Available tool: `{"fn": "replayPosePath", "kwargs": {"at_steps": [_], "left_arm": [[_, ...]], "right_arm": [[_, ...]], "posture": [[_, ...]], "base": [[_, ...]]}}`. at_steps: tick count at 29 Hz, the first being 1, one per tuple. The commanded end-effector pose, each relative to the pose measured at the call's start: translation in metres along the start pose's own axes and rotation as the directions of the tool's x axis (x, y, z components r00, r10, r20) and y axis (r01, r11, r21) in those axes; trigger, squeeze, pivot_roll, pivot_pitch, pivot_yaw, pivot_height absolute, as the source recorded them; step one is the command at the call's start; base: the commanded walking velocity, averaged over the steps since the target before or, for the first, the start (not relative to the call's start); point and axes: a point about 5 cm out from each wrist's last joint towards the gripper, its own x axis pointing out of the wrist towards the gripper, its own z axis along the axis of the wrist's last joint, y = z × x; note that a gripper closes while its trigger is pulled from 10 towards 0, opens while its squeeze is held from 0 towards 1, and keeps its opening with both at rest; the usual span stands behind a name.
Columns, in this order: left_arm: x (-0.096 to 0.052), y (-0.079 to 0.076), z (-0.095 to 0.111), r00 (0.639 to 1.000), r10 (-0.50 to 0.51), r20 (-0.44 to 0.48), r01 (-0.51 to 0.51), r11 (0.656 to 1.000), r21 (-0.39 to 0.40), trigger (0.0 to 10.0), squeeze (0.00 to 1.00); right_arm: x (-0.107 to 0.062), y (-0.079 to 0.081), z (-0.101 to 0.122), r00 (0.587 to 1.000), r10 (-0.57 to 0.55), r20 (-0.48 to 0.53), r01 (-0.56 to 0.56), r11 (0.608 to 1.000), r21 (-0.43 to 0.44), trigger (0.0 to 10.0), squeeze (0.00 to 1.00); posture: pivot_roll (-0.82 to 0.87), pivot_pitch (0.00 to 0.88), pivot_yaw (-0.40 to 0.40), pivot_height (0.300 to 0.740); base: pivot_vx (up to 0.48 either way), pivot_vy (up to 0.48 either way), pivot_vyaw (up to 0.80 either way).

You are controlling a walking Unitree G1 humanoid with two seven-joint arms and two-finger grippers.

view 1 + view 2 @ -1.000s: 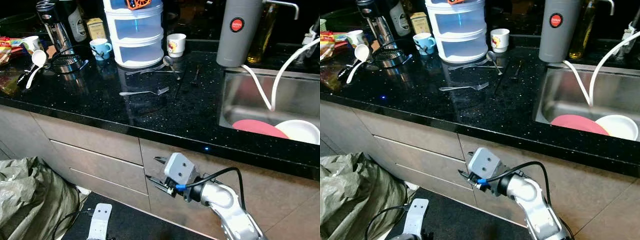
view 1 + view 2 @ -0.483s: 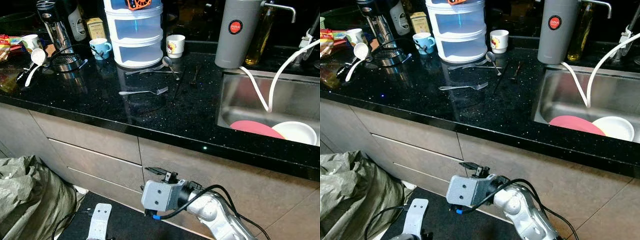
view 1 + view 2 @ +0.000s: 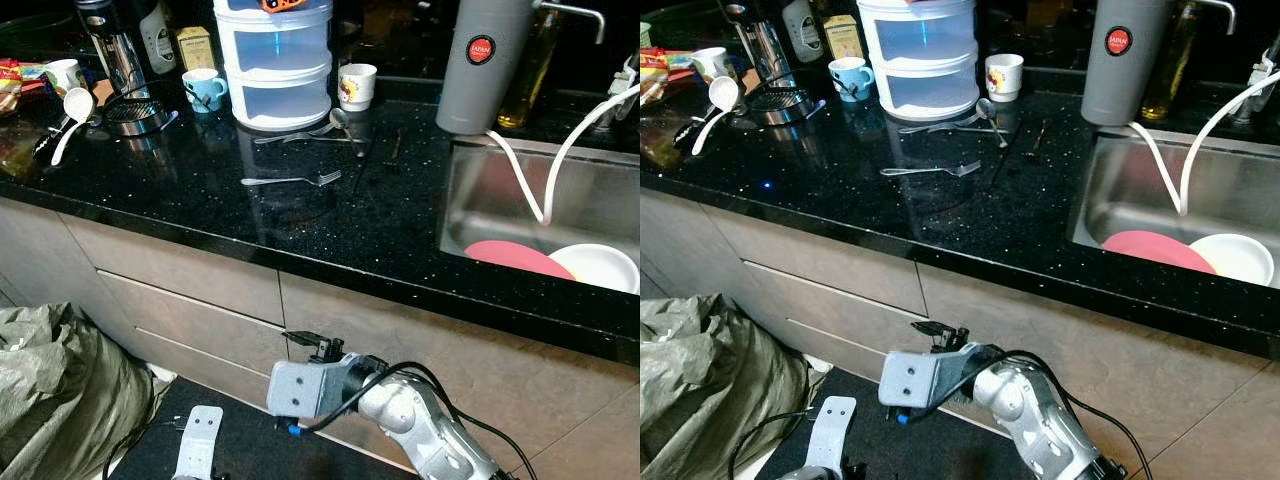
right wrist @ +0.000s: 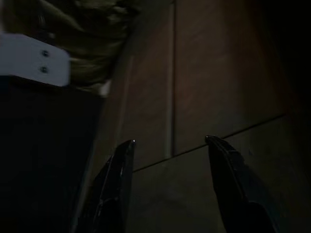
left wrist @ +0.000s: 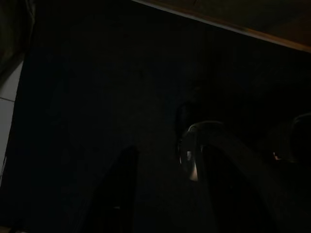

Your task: Kitchen organization

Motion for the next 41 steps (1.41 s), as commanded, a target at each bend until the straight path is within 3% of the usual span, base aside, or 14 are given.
{"fn": "replayPosePath", "kwargs": {"at_steps": [1,41], "left_arm": [[0.000,0.002,-0.001,1.000,0.006,-0.001,-0.006,1.000,0.000,10.0,0.00],[0.000,0.000,-0.002,1.000,0.009,0.008,-0.009,1.000,-0.017,10.0,0.00]], "right_arm": [[0.002,0.002,-0.002,1.000,0.023,-0.005,-0.023,0.999,0.036,10.0,0.00],[0.001,0.003,-0.010,0.999,0.040,-0.029,-0.038,0.997,0.066,10.0,0.00]], "posture": [[-0.11,0.049,0.048,0.740],[-0.09,0.035,0.038,0.740]], "base": [[0.000,0.000,0.00],[0.000,0.000,0.00]]}}
